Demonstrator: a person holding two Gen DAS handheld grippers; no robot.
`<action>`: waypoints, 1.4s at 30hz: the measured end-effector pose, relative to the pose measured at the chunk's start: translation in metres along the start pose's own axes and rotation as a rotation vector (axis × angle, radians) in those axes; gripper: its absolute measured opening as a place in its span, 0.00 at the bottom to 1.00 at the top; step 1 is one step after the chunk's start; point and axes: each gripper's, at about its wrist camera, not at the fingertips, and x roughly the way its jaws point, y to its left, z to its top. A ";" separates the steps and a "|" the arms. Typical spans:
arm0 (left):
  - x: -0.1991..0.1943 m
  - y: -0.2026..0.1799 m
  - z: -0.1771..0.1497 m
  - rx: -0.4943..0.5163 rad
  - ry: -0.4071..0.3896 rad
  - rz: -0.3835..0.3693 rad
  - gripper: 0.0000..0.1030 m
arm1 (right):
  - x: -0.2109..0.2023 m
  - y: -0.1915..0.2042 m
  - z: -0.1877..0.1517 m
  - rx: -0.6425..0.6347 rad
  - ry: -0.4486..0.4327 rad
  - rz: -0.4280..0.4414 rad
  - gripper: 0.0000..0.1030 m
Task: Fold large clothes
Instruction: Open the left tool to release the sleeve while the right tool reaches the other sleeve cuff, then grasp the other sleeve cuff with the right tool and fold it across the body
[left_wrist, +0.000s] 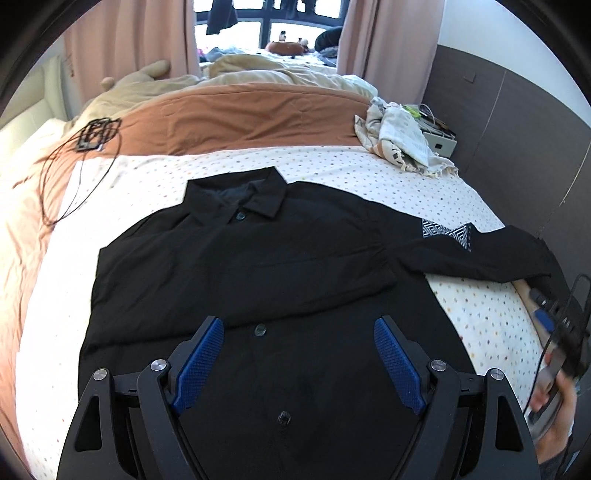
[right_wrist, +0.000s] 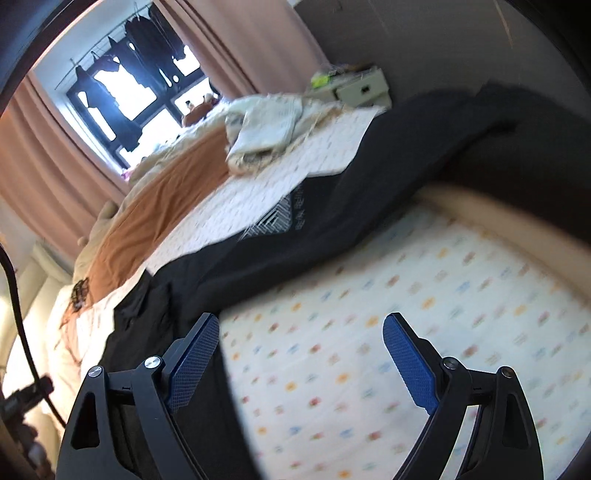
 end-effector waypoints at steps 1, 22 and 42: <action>-0.002 0.002 -0.004 -0.008 -0.005 0.000 0.82 | -0.005 -0.007 0.004 -0.011 -0.024 -0.019 0.89; -0.016 0.020 -0.069 -0.105 0.048 0.070 0.82 | -0.008 -0.124 0.088 0.270 -0.075 0.138 0.71; -0.092 0.137 -0.110 -0.442 -0.055 0.036 0.82 | -0.009 -0.080 0.131 0.289 -0.058 0.081 0.04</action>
